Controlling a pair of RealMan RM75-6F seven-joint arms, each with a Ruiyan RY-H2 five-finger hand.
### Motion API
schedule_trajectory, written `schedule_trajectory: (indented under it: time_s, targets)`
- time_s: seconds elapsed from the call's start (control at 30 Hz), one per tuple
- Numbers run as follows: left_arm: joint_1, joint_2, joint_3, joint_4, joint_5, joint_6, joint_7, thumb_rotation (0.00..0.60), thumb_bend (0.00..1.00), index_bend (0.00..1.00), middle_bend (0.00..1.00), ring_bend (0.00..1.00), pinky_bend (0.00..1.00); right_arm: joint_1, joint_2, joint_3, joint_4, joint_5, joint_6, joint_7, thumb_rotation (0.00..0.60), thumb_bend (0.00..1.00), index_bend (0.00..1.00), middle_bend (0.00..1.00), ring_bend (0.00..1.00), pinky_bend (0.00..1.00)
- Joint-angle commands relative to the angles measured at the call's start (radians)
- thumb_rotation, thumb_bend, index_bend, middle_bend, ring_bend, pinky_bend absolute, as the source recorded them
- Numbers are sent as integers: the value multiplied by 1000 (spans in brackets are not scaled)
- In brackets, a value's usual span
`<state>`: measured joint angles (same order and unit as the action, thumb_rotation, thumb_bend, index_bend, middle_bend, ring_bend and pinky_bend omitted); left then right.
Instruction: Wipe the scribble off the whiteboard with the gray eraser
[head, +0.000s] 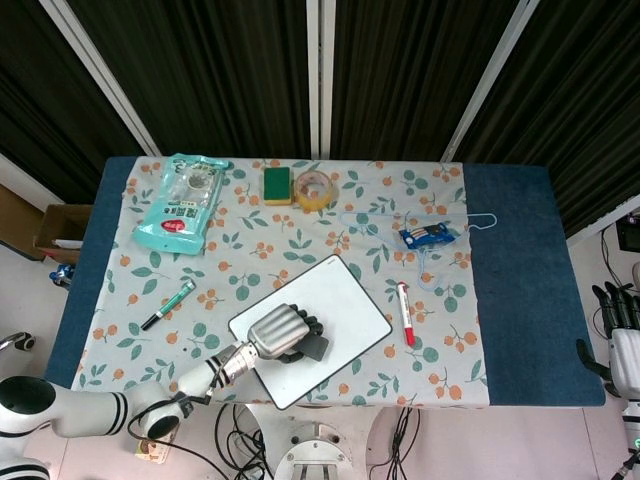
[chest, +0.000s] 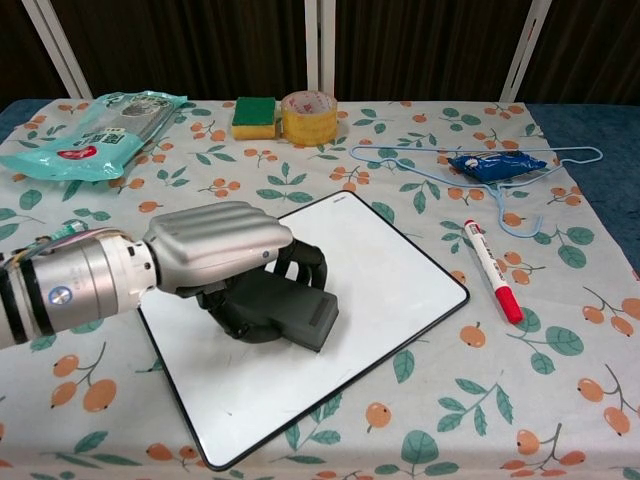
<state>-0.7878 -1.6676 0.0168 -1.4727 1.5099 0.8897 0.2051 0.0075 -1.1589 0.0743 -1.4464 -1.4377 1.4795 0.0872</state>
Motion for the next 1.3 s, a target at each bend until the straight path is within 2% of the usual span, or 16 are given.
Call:
schedule_trajectory:
  time_s: [0.03,0.2,0.37,0.5,0.63,0.8,1.0,1.1,1.2,1.3]
  targets:
    - [6,55,26,-74,-7,-25,4,600,335,697,644,577,738,-2,2,1,-1,0,4,1,600,272,0,0,0,0]
    - [12,114,32,-145,-13,-23,21,600,335,705,649,581,743,-4,3,1,-2,-2,8,3,600,272,0,0,0,0]
    - [37,129,-12,-124,9,77,21,600,335,704,647,581,743,-4,1,-2,-4,-9,11,0,600,272,0,0,0,0]
    - [55,105,-52,-7,18,152,-26,600,335,704,647,581,743,-5,3,-2,-10,-11,15,-6,600,273,0,0,0,0]
    - [53,85,-73,122,-35,119,-87,600,335,703,647,581,743,-4,7,-1,-21,-13,17,-16,600,275,0,0,0,0]
    - [50,42,-77,288,-72,75,-114,600,335,700,646,579,742,-3,9,0,-35,-19,23,-29,600,280,0,0,0,0]
    - [53,-6,-74,417,-74,63,-189,600,335,696,640,575,736,-4,11,0,-41,-16,25,-38,600,279,0,0,0,0]
    - [54,-17,-75,445,-72,59,-225,600,333,693,638,574,735,-6,13,0,-43,-15,27,-40,600,279,0,0,0,0]
    - [54,-23,-70,463,-60,65,-249,600,326,634,601,537,713,-5,14,1,-44,-14,27,-39,600,279,0,0,0,0]
    - [54,-25,-62,477,-44,70,-267,600,310,456,455,420,614,-5,13,1,-43,-14,25,-39,600,279,0,0,0,0]
